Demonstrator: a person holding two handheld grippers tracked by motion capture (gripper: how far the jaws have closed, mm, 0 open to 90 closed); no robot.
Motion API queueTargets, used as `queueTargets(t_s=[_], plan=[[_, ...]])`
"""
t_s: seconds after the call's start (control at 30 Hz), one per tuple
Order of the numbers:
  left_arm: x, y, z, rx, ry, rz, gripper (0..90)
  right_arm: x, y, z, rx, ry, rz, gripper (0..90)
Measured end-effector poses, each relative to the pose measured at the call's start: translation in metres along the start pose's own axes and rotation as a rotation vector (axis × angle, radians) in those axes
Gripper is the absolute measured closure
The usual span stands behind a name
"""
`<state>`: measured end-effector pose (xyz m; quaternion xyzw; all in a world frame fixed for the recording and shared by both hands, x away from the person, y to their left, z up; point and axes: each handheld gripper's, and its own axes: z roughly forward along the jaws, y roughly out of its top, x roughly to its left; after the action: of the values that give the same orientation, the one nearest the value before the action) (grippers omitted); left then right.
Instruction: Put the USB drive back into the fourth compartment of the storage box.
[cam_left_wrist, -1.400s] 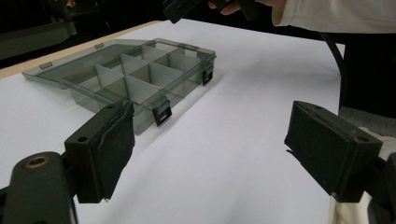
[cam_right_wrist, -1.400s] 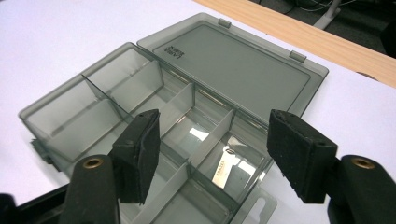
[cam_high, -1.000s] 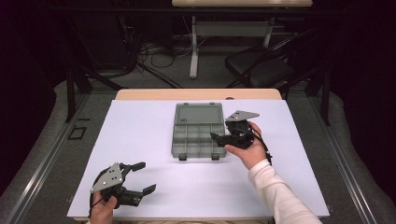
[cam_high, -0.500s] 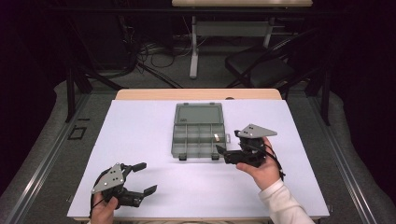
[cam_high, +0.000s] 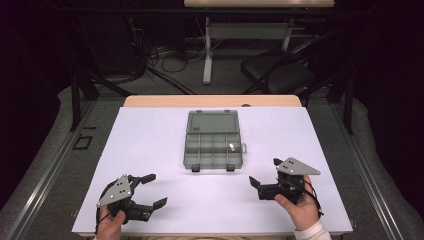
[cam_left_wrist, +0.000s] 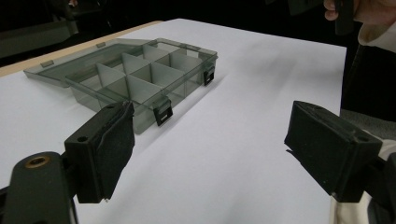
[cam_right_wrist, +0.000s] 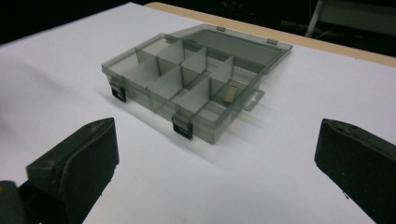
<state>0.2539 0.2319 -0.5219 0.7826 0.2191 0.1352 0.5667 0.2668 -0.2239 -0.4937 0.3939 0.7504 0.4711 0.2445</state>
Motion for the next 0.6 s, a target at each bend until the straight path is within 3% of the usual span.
queueTargets(t_s=[0.33, 0.5, 0.6], plan=[[0.0, 0.0, -0.001, -0.002, 0.001, 0.0, 15.7, 0.0, -0.033, -0.01, 0.003, -0.018, 0.019, 0.0], [0.0, 0.0, 0.0, -0.003, -0.006, 0.002, 15.7, -0.007, -0.043, -0.009, -0.009, -0.02, 0.028, 0.0], [0.0, 0.001, 0.0, -0.004, -0.006, 0.004, 15.7, -0.014, -0.047, -0.008, -0.018, -0.044, 0.018, 0.0]])
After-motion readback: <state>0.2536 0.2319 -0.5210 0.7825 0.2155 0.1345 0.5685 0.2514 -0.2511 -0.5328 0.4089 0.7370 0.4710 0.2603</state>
